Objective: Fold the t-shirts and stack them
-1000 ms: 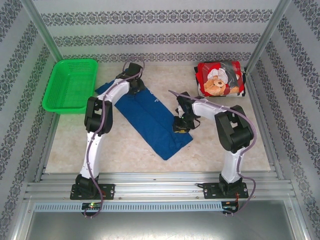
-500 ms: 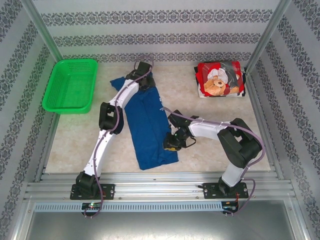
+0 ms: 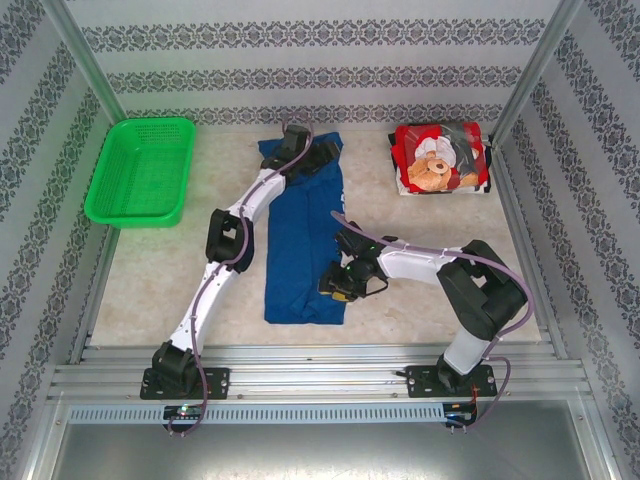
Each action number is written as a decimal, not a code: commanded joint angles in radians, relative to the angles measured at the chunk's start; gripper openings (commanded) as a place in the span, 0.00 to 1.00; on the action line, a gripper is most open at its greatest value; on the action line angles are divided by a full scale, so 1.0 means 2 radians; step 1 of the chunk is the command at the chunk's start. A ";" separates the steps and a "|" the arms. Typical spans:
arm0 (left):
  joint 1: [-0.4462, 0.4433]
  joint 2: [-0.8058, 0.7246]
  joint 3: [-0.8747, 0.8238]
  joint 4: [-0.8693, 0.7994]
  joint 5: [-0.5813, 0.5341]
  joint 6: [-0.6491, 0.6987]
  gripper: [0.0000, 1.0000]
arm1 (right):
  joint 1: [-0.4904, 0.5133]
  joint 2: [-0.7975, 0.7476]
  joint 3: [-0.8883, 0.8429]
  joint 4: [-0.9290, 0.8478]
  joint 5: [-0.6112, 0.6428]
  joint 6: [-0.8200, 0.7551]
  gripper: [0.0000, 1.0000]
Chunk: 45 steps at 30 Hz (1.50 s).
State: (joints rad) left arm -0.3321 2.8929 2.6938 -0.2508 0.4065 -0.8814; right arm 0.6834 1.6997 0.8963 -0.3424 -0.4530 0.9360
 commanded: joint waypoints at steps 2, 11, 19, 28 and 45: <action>0.022 -0.072 -0.031 0.026 0.041 -0.041 0.78 | 0.008 -0.068 0.034 -0.085 0.027 -0.037 0.45; 0.061 -0.371 -0.143 -0.193 -0.003 0.076 0.82 | 0.035 -0.090 0.095 -0.089 -0.017 -0.022 0.48; 0.157 -0.852 -0.659 -0.251 -0.132 0.092 0.93 | 0.097 0.047 0.227 -0.132 0.002 -0.015 0.36; 0.158 -1.154 -0.969 -0.345 -0.112 0.077 0.93 | 0.143 0.189 0.358 -0.225 0.091 -0.028 0.29; 0.146 -1.171 -1.042 -0.307 -0.017 0.053 0.93 | 0.158 0.084 0.207 -0.278 0.178 0.016 0.27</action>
State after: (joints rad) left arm -0.0223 0.5461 0.6304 -0.9138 0.3244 -0.7517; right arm 0.9928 1.9636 1.3632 -0.8536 -0.1551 0.9237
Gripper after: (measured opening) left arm 0.933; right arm 0.276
